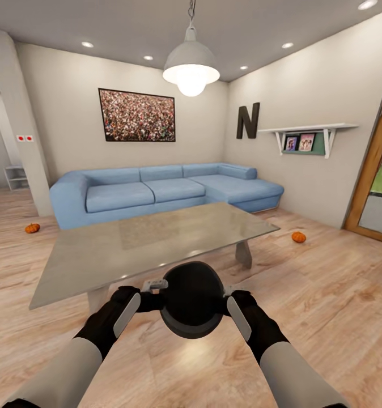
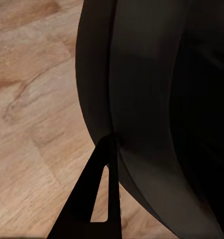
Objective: Place each of the two pumpkins and all three candles from the living room inside a cabinet in the living room (use any cabinet), then make sure every cabinet is closed, and position the cauldron so it is next to a table in the living room.
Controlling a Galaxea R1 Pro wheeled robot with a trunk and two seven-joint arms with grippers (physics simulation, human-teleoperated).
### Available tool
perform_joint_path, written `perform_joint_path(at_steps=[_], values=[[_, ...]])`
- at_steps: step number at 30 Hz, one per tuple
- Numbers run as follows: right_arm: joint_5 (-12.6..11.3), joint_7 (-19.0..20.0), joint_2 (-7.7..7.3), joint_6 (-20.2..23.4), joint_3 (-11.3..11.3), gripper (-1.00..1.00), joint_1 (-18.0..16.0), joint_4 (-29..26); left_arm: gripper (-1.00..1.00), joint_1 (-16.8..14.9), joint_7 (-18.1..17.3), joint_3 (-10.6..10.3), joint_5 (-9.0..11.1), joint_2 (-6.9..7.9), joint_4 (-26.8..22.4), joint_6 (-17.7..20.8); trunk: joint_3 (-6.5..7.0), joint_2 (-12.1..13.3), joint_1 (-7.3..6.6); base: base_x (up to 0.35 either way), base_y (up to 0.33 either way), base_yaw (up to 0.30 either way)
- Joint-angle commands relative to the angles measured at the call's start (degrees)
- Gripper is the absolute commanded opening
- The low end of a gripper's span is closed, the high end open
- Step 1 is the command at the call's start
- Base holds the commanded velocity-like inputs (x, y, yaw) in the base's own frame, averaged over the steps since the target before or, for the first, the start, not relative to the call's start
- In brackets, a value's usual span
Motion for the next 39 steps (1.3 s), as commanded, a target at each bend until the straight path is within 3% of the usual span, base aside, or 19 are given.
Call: perform_joint_path(at_steps=[1, 16, 39], values=[[-2.34, -0.36, -0.08, -0.43, 4.68, -1.0, -0.06, 0.02, -1.0, -0.04, 0.3, -0.75, 2.09, 0.07, -0.06, 0.11, -0.13, -0.04, -0.03, 0.0, 0.0, 0.15], [-2.29, -0.36, -0.08, -0.46, 4.72, -1.0, -0.06, 0.02, -1.0, -0.08, 0.31, -0.73, 2.12, 0.07, -0.06, 0.11, -1.25, -0.04, -0.03, 0.0, 0.0, 0.143], [-2.25, -0.27, -0.17, -0.59, 4.84, -1.0, -0.06, 0.02, -1.0, -0.09, 0.35, -0.84, 2.09, 0.07, 0.02, 0.11, -1.36, -0.04, -0.03, 0.0, 0.0, 0.009]])
